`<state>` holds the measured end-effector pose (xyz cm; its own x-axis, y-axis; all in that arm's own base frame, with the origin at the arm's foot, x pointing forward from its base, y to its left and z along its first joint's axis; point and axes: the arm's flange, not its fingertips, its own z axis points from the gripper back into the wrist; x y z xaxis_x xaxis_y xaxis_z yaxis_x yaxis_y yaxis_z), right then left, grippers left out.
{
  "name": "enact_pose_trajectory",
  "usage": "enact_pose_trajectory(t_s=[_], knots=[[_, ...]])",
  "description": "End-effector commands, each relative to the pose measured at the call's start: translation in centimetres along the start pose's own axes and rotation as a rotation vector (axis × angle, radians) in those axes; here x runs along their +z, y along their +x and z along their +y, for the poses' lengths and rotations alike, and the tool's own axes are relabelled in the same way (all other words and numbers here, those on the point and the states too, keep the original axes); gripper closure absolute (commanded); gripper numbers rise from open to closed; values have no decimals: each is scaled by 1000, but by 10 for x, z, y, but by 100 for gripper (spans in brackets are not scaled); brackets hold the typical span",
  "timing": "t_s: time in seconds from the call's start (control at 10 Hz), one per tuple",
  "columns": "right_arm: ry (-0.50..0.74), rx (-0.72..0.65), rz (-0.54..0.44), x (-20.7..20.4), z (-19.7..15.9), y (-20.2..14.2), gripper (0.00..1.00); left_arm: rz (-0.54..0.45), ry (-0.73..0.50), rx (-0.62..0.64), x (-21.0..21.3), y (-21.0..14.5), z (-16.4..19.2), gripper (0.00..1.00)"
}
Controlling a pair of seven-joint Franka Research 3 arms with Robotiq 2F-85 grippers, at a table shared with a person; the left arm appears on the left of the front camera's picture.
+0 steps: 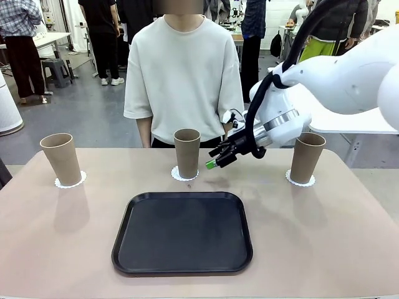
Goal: Place coasters on the table and set cups on them.
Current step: Take one Reusable plastic cup from the Flat Tray and place it on a coaster set by the human.
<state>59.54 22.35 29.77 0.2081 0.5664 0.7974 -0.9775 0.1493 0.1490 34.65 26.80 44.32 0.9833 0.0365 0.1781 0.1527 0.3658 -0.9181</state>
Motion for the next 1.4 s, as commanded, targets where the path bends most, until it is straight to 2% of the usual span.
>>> enact_pose_trajectory(t_s=[0.0,0.3,0.7,0.9,1.0,1.1,1.2,1.3], knots=[[-37,-16,170,34,44,31,0,-9,0,1,1,-1,-1,0],[-113,-75,470,77,108,68,0,-9,0,1,1,-1,-1,0],[-216,-97,754,112,220,102,0,-9,0,1,1,-1,-1,0],[-257,-173,825,118,259,109,0,-9,0,1,1,-1,-1,0],[-324,-317,814,120,267,108,0,-9,0,1,1,-1,-1,0],[-373,-360,799,122,268,108,0,-9,0,1,1,-1,-1,0],[-359,-368,819,119,264,105,0,-9,0,1,1,-1,-1,0],[-306,-277,800,126,270,113,0,-9,0,1,1,-1,-1,0]])
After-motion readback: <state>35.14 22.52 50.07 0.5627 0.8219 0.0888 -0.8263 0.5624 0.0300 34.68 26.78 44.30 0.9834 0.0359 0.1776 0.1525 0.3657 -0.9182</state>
